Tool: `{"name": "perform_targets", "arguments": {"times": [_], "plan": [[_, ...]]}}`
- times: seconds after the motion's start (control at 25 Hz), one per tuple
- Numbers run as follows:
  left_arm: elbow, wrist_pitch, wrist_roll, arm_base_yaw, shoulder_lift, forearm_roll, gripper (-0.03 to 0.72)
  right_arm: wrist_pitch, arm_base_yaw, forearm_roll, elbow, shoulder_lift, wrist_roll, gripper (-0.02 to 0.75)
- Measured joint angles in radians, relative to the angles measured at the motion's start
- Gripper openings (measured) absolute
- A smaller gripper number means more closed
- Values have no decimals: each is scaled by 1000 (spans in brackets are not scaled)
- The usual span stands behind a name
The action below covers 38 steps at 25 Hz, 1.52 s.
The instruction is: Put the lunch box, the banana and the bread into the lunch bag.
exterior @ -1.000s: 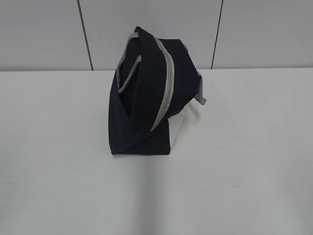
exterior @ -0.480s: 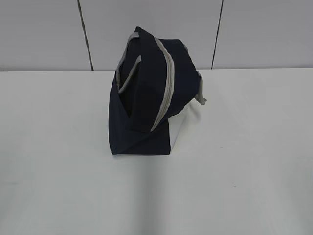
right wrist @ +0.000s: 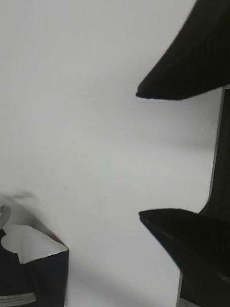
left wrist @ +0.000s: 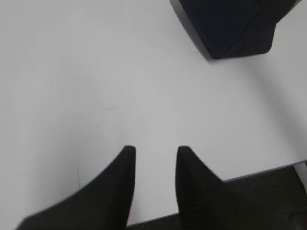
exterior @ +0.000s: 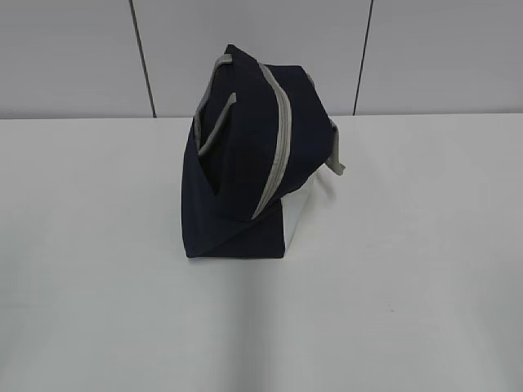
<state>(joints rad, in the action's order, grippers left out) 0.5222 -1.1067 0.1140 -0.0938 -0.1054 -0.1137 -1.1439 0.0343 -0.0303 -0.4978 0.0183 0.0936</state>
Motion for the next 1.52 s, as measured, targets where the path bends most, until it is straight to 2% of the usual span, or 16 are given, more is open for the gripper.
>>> {"name": "perform_targets", "arguments": {"times": [0.28,0.56,1.52], "plan": [[0,0,0,3,74,0,225,0,0,0,0,0,-2,524],[0,-3,0,52,121,0,225,0,0,2,0,0,-2,524],[0,-3,0,54,121,0,225,0,0,2,0,0,-3,524]]}}
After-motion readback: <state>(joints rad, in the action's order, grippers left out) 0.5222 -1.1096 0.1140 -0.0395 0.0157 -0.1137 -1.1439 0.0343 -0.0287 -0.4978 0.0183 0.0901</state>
